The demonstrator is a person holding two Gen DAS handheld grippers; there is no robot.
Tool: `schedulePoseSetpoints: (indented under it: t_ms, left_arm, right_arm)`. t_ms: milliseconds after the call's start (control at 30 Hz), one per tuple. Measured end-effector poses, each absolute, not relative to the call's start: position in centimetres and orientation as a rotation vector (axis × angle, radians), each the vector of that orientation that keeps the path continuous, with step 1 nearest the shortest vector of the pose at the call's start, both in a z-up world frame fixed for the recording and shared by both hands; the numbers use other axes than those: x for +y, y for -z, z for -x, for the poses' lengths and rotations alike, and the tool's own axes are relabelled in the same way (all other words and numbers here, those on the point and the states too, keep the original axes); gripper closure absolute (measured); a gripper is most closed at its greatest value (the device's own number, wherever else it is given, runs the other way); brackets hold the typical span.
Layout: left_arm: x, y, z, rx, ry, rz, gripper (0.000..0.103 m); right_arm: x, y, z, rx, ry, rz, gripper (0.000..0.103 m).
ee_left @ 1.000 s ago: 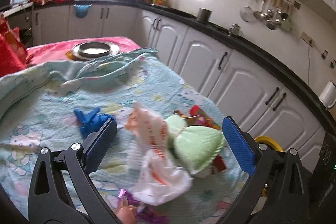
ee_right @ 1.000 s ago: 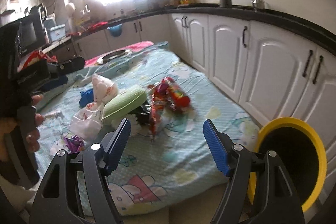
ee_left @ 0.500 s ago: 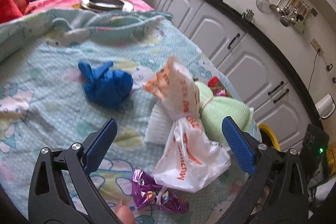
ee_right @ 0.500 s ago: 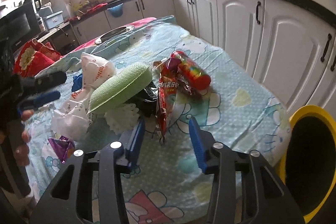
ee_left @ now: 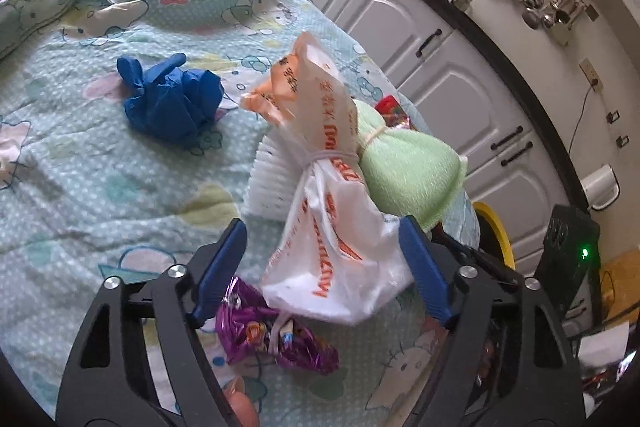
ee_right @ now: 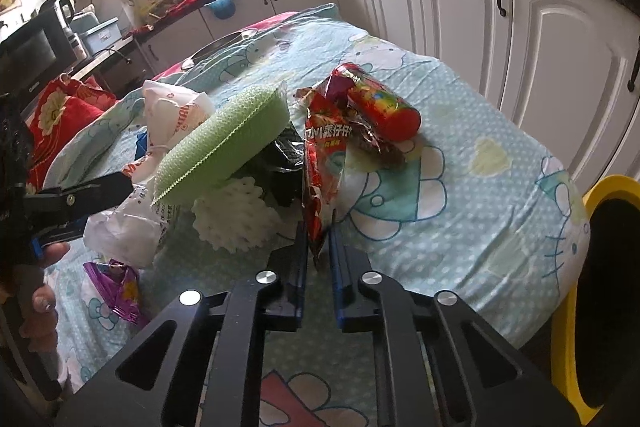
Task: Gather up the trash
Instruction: 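Grasp the white printed bag with the left gripper while the right grasps the red wrapper, then carry both items over the yellow bin and open both grippers to drop them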
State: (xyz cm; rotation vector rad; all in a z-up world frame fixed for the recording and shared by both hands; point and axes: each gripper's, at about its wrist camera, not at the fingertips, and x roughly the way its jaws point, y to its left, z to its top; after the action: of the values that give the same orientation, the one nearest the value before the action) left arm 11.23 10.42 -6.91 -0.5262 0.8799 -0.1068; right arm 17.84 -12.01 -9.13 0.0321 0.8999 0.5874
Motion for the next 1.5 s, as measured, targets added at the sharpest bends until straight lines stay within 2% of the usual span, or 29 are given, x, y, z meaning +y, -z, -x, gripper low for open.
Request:
schedulePoseSetpoints:
  t_ms: [67, 133, 267, 300, 333, 933, 1500]
  left_arm:
    - [10.2, 6.8, -10.9, 0.880, 0.113, 0.518, 0.047]
    - [10.0, 6.8, -10.8, 0.885, 0.127, 0.515, 0.060]
    - [9.7, 6.6, -10.8, 0.886, 0.137, 0.500, 0.075]
    - [9.6, 6.5, -10.8, 0.884, 0.134, 0.491, 0.086]
    - [9.5, 6.5, -10.8, 0.883, 0.130, 0.480, 0.103]
    - [10.4, 1.1, -9.1, 0.697, 0.084, 0.388, 0.103]
    - [5.0, -1.9, -10.3, 0.619, 0.174, 0.296, 0.103]
  right_arm:
    - [-12.0, 9.1, -17.8, 0.897, -0.587, -0.035, 0.095]
    - [-12.1, 9.1, -17.7, 0.896, -0.585, -0.041, 0.096]
    - [-12.6, 8.9, -17.7, 0.890, -0.579, -0.055, 0.098]
    - [-12.7, 8.8, -17.6, 0.885, -0.578, -0.056, 0.099]
    - [-12.8, 8.6, -17.5, 0.880, -0.577, -0.055, 0.099]
    - [-15.1, 4.8, -15.7, 0.788, -0.565, -0.061, 0.100]
    - [-19.6, 0.2, -13.0, 0.663, -0.522, -0.035, 0.100]
